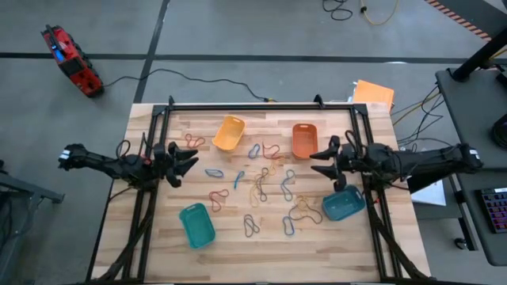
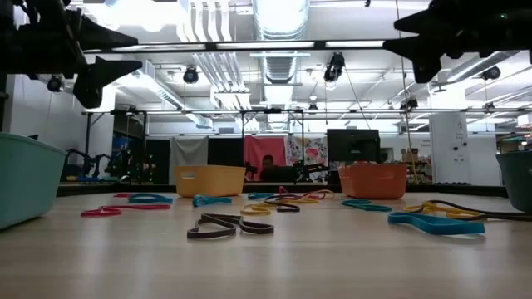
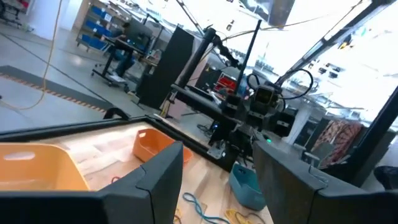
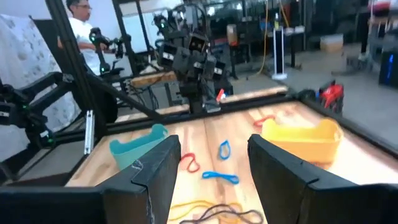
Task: Sort rubber bands into baskets
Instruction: Put the blue rubber band into the yellow bin
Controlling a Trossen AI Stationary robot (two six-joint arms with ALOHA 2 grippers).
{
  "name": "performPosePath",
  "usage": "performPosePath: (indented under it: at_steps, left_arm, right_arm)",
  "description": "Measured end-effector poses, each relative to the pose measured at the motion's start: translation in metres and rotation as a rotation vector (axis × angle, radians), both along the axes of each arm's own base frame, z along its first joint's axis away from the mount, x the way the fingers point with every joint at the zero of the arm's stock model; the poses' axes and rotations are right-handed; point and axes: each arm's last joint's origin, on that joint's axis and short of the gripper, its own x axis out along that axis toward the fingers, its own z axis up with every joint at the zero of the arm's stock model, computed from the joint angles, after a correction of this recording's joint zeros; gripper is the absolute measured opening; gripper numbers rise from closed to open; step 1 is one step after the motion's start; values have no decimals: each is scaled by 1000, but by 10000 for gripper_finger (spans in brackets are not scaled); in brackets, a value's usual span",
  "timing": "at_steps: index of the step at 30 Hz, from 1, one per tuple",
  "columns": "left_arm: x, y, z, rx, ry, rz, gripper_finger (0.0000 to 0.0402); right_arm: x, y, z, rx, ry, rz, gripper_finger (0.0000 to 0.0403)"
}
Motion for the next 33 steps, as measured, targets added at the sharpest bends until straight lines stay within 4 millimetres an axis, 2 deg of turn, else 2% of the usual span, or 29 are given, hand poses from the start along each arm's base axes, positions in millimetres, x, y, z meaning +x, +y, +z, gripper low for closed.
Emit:
performPosePath:
  at_steps: [7,14,18,24,28,33]
  left_arm:
    - [0,0,0,-70,-20,7,180]
    - [1,0,-2,-64,-4,15,180]
    - [2,0,-5,-119,4,8,180]
    - [8,-5,-7,-136,31,-140,180]
    - [18,-8,2,-166,154,-143,180]
    - [30,-12,17,-155,572,-118,180]
  right_arm:
    - [16,0,-10,35,127,-5,183]
    - [28,0,-14,57,186,-12,183]
    - [33,-1,-15,48,202,-57,183]
    - [37,-3,-11,-3,203,-109,183]
    - [39,-4,-4,-46,185,-108,183]
    - [41,-7,1,-74,182,-118,183]
